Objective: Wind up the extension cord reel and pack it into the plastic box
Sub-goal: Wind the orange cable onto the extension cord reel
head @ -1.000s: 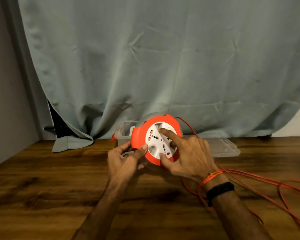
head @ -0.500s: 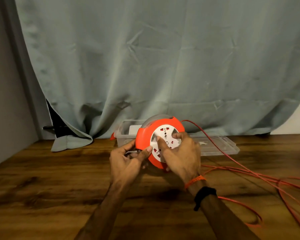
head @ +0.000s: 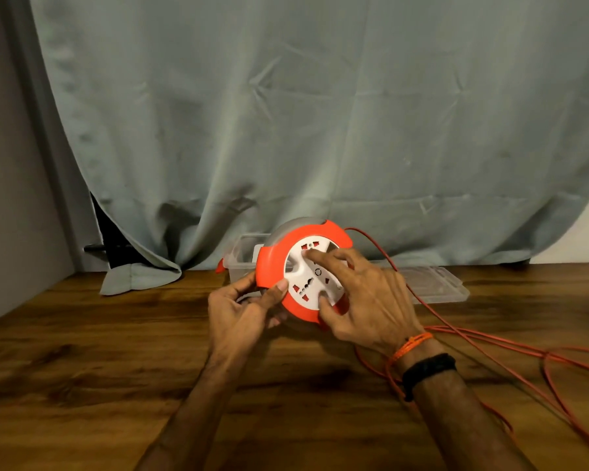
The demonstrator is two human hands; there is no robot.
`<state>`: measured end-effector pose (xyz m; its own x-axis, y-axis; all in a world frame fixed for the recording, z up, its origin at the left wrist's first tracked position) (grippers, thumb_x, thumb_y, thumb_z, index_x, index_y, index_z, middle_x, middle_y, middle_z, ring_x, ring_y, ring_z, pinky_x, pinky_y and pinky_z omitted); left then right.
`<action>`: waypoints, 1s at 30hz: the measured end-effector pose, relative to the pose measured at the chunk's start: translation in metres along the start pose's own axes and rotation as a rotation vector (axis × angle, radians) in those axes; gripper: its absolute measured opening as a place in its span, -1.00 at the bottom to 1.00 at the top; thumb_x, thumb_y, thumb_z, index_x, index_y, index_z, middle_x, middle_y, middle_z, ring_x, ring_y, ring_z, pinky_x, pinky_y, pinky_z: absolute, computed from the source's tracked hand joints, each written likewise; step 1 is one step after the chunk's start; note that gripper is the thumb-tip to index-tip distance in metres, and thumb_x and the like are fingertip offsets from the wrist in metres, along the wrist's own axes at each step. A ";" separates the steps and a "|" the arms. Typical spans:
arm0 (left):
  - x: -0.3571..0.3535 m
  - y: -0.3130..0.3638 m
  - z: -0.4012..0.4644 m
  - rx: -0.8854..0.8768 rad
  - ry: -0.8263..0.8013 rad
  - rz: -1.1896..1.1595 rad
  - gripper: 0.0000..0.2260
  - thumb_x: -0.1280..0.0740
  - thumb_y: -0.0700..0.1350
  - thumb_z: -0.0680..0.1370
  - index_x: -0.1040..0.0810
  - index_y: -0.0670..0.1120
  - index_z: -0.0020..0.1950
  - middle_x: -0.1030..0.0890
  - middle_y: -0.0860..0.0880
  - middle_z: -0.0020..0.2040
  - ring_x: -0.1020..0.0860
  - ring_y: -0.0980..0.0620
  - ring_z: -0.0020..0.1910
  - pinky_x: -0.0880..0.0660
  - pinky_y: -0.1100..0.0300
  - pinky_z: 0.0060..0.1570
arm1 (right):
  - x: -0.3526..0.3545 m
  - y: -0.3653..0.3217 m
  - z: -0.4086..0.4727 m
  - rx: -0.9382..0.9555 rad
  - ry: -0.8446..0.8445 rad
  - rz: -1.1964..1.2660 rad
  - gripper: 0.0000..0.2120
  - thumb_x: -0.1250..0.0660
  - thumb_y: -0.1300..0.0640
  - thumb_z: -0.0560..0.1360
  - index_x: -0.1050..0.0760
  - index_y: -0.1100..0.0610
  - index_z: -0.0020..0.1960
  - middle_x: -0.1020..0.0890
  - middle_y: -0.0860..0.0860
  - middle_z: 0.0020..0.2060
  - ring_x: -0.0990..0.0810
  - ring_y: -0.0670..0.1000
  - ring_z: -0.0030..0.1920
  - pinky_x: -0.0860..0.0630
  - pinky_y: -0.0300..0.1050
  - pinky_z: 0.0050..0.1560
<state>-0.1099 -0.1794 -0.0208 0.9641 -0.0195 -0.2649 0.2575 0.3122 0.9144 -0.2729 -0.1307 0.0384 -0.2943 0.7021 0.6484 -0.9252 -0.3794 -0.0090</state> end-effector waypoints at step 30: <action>0.002 -0.006 0.000 -0.022 0.037 0.099 -0.67 -0.50 -0.26 0.40 -0.63 -0.20 0.16 -0.73 -0.07 -0.12 -0.71 -0.03 -0.17 -0.64 0.08 -0.31 | -0.016 0.027 -0.010 -0.473 0.095 0.230 -0.43 -0.27 -0.35 0.40 -0.52 0.04 0.21 -0.70 0.02 -0.29 -0.68 0.11 -0.13 -0.60 -0.02 -0.09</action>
<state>-0.1095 -0.1809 -0.0266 0.9816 0.0479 -0.1848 0.1589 0.3316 0.9299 -0.2958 -0.1462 0.0208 -0.5022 0.6929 0.5174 -0.8348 -0.2322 -0.4992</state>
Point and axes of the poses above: each hand's wrist, its own z-axis towards the middle knuckle, its own x-axis out of the back of the hand, y = z × x, the point moved 9 cm from there along z, towards the middle knuckle
